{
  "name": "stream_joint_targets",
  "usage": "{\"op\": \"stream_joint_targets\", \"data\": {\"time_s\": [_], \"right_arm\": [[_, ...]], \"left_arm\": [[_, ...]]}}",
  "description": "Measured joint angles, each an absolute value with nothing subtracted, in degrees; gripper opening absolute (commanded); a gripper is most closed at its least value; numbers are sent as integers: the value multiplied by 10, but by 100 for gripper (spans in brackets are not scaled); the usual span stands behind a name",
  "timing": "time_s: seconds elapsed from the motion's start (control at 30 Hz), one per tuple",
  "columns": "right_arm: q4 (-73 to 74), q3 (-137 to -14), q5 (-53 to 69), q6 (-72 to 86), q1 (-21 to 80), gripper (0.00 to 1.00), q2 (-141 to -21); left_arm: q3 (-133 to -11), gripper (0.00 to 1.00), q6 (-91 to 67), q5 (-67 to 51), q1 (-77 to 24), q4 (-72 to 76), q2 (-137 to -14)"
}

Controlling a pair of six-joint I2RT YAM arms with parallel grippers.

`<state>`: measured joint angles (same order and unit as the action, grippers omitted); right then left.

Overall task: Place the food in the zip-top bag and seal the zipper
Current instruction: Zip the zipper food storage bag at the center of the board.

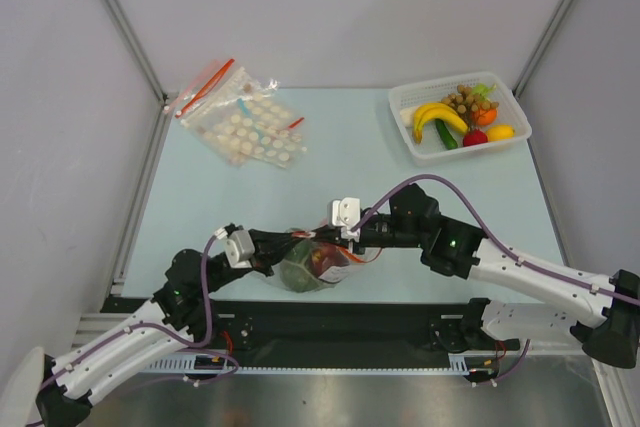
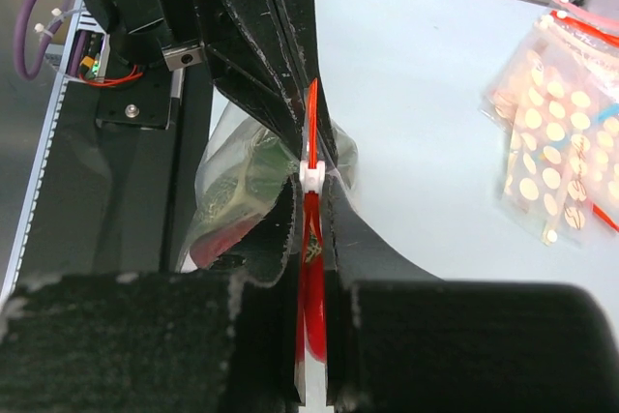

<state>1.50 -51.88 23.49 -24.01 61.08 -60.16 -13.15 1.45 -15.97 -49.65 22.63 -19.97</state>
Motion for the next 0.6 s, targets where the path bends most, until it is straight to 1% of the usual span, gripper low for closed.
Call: {"op": "stream_joint_targets", "data": {"time_s": [0.13,0.6], "right_arm": [[15,-519,231,-238,604,0,-602],[12,-524,219,-224,590,0,-617]], "left_arm": [[-130,0,13,-137,-497,224,-186],[-101,0,-6,10,-499,154,-20]]}}
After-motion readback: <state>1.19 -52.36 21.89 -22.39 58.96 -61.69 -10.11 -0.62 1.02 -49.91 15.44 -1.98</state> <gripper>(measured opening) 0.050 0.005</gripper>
